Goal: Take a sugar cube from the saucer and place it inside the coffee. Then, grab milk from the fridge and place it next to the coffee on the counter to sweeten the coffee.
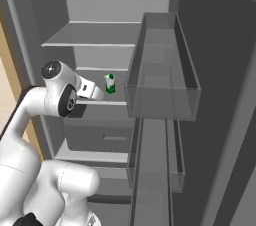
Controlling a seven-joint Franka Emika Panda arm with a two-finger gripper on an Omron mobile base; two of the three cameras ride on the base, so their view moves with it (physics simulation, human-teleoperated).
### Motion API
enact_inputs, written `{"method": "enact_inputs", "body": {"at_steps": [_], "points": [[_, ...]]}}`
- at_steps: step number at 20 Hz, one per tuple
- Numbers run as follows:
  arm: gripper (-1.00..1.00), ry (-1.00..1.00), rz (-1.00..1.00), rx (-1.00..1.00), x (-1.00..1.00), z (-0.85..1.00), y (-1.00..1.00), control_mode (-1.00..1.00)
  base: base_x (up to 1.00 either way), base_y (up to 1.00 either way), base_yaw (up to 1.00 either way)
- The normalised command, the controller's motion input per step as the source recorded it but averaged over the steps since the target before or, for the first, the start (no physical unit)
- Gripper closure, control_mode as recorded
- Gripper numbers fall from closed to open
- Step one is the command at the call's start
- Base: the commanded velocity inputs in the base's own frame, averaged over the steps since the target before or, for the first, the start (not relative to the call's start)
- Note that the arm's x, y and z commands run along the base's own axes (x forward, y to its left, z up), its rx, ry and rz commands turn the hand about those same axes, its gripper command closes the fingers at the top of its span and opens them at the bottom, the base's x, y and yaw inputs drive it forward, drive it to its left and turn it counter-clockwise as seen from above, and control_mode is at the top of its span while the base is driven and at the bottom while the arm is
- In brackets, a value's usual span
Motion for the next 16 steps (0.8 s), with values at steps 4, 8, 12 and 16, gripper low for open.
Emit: {"method": "enact_inputs", "body": {"at_steps": [4, 8, 12, 16], "points": [[-1.0, 0.0, -0.13, 0.0, 0.48, 0.0, 0.0, -1.0, 0.0, 0.0, 0.0], [-1.0, 0.01, -0.03, 0.02, 0.29, 0.0, 0.0, -1.0, 0.0, 0.0, 0.0], [-1.0, 0.04, 0.01, 0.01, 0.13, 0.0, 0.0, -1.0, 0.0, 0.0, 0.0], [-1.0, 0.01, 0.01, 0.0, 0.18, 0.0, 0.0, -1.0, 0.0, 0.0, 0.0]]}}
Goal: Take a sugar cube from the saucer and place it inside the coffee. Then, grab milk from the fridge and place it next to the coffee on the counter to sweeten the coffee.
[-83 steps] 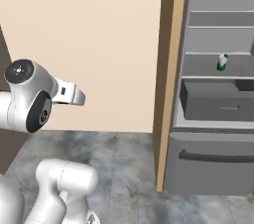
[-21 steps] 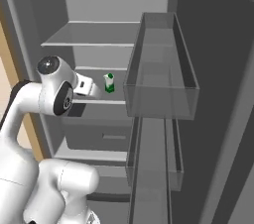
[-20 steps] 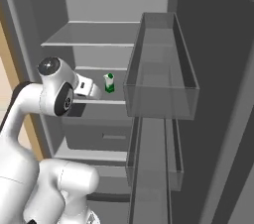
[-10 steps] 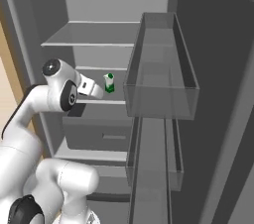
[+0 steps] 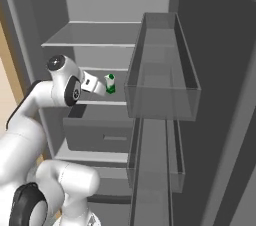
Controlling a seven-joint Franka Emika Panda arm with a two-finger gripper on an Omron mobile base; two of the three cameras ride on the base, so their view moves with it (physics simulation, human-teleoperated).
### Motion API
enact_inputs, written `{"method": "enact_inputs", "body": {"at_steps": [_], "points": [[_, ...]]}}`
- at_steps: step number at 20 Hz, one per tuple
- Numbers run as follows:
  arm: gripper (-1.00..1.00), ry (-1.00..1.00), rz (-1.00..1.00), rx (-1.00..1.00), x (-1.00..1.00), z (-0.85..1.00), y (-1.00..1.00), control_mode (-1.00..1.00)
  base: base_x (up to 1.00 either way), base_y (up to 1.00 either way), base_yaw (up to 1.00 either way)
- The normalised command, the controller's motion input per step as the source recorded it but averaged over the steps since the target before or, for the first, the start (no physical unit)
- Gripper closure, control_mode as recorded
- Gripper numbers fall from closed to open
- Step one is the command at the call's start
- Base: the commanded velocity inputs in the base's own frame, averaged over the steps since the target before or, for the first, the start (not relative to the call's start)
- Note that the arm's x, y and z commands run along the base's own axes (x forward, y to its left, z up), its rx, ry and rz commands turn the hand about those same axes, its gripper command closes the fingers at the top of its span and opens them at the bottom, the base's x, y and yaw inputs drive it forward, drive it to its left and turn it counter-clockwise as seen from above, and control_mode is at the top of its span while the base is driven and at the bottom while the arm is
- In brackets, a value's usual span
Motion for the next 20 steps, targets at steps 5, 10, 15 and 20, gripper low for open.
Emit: {"method": "enact_inputs", "body": {"at_steps": [5, 10, 15, 20], "points": [[-1.0, 0.0, 0.0, 0.0, 0.29, -0.1, 0.0, -1.0, 0.0, 0.0, 0.0], [-1.0, 0.0, 0.0, 0.0, 0.37, -0.15, 0.0, -1.0, 0.0, 0.0, 0.0], [-1.0, 0.0, 0.0, 0.0, 0.33, -0.04, 0.0, -1.0, 0.0, 0.0, 0.0], [-1.0, 0.0, 0.0, 0.0, 0.33, -0.06, 0.0, -1.0, 0.0, 0.0, 0.0]]}}
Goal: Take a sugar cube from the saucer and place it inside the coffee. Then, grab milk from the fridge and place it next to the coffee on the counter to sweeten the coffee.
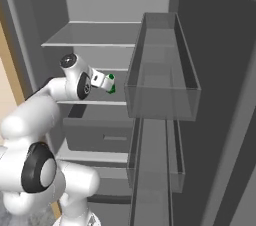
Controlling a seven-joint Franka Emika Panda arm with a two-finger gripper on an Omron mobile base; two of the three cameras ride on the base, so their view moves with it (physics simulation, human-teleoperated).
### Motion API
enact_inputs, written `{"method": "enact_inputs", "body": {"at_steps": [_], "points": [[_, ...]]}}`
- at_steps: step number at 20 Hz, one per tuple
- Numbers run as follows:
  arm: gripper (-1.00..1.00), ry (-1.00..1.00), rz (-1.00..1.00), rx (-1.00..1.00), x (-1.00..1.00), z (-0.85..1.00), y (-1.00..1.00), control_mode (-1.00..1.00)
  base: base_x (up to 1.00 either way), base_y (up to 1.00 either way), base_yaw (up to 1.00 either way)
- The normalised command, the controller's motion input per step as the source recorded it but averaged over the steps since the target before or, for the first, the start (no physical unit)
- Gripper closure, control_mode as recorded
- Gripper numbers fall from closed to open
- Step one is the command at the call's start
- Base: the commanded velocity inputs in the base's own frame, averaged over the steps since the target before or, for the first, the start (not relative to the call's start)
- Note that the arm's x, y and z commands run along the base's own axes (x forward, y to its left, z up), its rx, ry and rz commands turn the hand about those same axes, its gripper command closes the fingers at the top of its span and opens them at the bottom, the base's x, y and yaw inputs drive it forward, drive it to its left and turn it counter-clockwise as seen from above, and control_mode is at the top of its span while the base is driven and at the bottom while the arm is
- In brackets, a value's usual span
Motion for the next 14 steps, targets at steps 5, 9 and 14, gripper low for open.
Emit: {"method": "enact_inputs", "body": {"at_steps": [5, 9, 14], "points": [[-1.0, 0.0, 0.0, 0.0, 0.26, -0.09, 0.0, -1.0, 0.0, 0.0, 0.0], [-1.0, 0.0, 0.0, 0.0, 0.2, -0.09, 0.0, -1.0, 0.0, 0.0, 0.0], [-1.0, 0.0, 0.0, 0.0, 0.18, -0.07, 0.0, -1.0, 0.0, 0.0, 0.0]]}}
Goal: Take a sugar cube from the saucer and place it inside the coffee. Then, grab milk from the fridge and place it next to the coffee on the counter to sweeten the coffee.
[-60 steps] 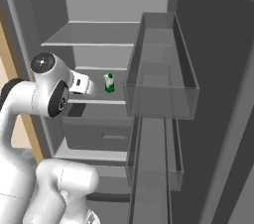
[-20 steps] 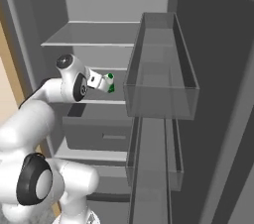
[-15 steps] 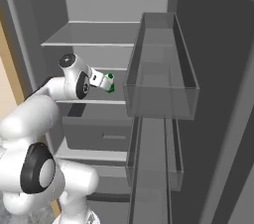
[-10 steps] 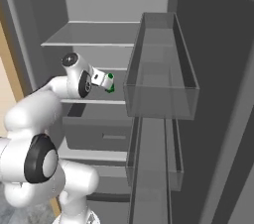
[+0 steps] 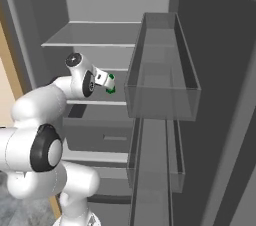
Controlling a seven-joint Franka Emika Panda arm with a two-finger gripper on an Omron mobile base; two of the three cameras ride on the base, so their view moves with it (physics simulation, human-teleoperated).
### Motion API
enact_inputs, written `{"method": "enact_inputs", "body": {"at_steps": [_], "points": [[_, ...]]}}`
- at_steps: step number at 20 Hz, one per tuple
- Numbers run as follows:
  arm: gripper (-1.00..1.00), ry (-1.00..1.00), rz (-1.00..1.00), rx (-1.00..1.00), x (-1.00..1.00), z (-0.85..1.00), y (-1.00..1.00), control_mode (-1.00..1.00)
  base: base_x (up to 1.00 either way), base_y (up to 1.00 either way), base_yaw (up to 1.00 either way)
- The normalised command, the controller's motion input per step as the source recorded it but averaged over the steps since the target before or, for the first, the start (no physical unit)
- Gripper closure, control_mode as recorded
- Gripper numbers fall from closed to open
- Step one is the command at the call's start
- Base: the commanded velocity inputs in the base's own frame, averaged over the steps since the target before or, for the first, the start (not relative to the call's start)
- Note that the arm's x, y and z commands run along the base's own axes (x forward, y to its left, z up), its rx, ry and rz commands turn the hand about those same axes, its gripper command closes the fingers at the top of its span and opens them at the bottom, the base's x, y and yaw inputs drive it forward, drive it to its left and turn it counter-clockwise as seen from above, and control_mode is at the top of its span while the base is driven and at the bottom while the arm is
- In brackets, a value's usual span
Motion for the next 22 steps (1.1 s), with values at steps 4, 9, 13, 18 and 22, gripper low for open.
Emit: {"method": "enact_inputs", "body": {"at_steps": [4, 9, 13, 18, 22], "points": [[-1.0, -0.01, 0.0, 0.0, 0.21, -0.06, 0.0, -1.0, 0.0, 0.0, 0.0], [-1.0, -0.02, 0.0, 0.0, 0.21, -0.01, 0.0, -1.0, 0.0, 0.0, 0.0], [-1.0, -0.03, 0.0, 0.0, 0.22, -0.01, 0.0, -1.0, 0.0, 0.0, 0.0], [-1.0, -0.03, 0.0, 0.0, 0.19, -0.02, 0.0, -1.0, 0.0, 0.0, 0.0], [-1.0, -0.02, 0.0, 0.0, 0.16, -0.04, 0.0, -1.0, 0.0, 0.0, 0.0]]}}
